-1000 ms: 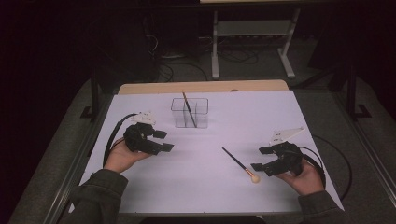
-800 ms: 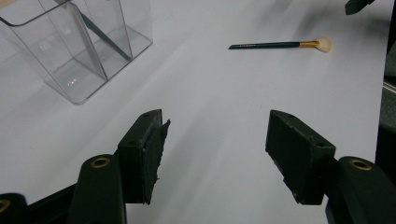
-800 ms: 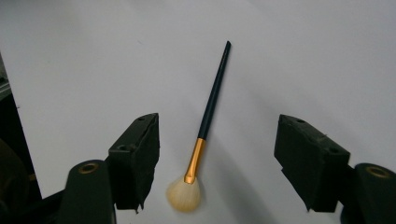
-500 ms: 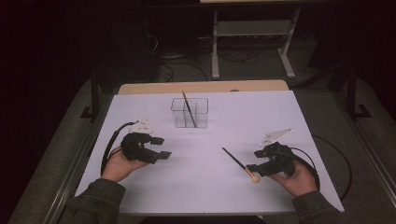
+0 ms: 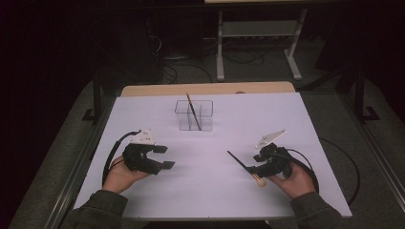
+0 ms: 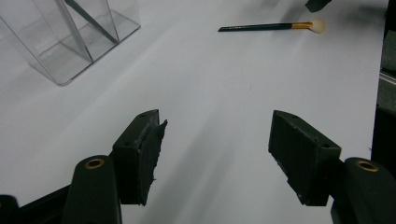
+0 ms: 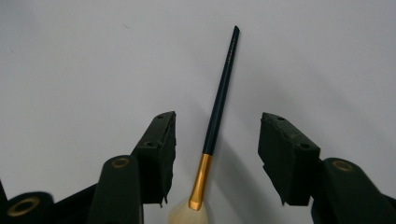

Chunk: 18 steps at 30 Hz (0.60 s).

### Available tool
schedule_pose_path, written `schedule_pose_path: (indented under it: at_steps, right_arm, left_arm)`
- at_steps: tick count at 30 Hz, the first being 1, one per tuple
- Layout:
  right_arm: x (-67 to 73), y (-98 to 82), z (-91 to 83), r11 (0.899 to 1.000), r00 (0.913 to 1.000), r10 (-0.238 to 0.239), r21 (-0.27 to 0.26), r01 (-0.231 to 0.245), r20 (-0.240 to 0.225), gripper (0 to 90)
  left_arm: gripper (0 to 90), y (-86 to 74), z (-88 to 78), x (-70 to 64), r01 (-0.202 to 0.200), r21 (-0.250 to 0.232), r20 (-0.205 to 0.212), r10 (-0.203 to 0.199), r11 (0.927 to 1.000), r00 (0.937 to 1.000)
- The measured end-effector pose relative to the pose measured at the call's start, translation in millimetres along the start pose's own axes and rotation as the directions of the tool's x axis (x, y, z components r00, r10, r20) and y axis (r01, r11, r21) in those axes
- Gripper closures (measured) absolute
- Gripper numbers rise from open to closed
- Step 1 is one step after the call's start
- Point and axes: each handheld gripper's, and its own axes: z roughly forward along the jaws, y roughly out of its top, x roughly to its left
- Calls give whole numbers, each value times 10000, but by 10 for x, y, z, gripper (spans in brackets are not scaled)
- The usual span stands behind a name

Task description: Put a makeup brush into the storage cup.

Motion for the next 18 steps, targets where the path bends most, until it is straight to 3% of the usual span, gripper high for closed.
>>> schedule_pose_path:
  at_steps: [18]
  right_arm:
    - [21, 16, 204, 9973, 9997, -13, 730, -4, 233, 585]
  left_arm:
    - [324, -131, 20, -55, -53, -148, -20, 52, 9999, 10000]
